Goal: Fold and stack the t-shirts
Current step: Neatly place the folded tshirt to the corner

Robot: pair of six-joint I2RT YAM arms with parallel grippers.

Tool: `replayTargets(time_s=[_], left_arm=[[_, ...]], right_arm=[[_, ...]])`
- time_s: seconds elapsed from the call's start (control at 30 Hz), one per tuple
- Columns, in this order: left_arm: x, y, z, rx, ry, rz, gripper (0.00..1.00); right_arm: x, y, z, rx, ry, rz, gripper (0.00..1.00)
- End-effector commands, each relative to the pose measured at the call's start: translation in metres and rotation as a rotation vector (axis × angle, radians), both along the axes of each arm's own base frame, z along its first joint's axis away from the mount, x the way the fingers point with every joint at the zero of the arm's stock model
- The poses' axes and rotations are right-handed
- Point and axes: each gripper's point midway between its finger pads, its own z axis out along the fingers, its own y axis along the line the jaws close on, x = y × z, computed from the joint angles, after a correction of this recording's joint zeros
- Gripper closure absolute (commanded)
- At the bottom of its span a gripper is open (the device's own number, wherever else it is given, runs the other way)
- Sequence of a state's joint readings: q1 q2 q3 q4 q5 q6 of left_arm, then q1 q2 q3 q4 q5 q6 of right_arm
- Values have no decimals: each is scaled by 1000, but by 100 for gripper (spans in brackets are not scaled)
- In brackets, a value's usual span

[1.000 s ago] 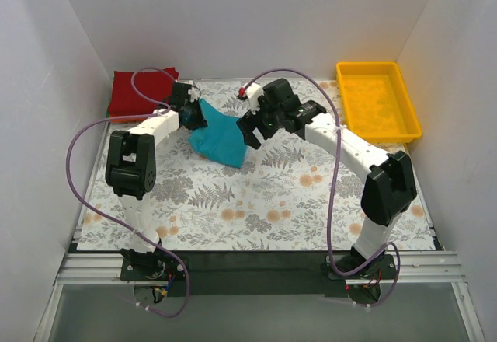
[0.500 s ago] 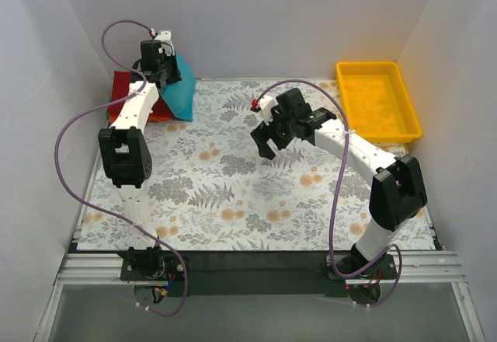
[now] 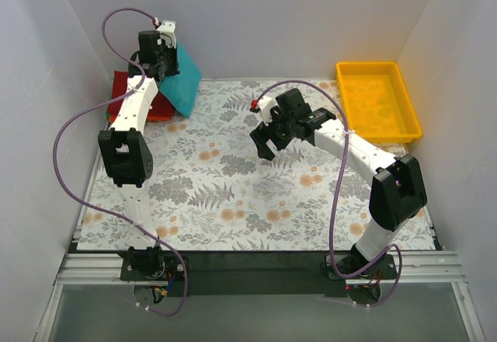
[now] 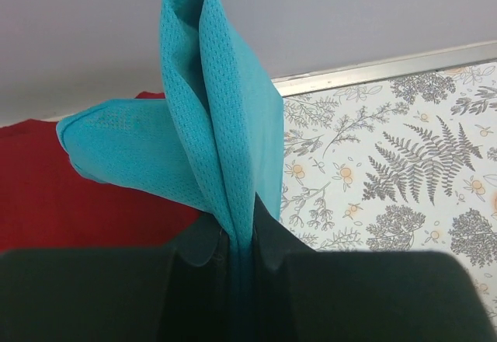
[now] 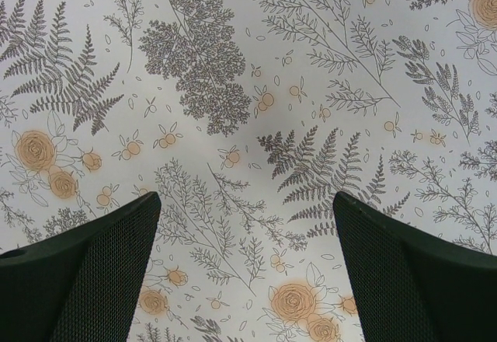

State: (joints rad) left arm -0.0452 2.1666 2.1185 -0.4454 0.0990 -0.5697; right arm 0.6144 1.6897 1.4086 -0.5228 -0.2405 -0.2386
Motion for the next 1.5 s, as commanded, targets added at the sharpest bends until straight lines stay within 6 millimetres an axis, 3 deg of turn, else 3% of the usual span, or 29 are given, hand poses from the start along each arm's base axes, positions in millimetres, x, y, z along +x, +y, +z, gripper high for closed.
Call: replayTargets(time_s=[0.0,0.23,0.43,0.97,1.2,1.23,1.47], left_arm=[[-17,0,85,50,-159,-41,100],[-14,18,85,87,-168,-52,100],[-16,18,88,79,-170,-63,100],[-33,10,133,66,-239,-111,100],[-39,8,131,65,-223,-130,100],[-38,26,130,70,-219,-102,100],[-33,45,110,82,-183,-95,100]], right_arm=[[2,3,15,34,-22,11,2],[1,4,12,35,-5,10,2],[2,5,9,28,5,10,2],[1,6,7,30,20,9,2],[1,6,5,27,26,8,2],[1,7,5,27,29,7,2],[2,8,0,23,44,7,2]])
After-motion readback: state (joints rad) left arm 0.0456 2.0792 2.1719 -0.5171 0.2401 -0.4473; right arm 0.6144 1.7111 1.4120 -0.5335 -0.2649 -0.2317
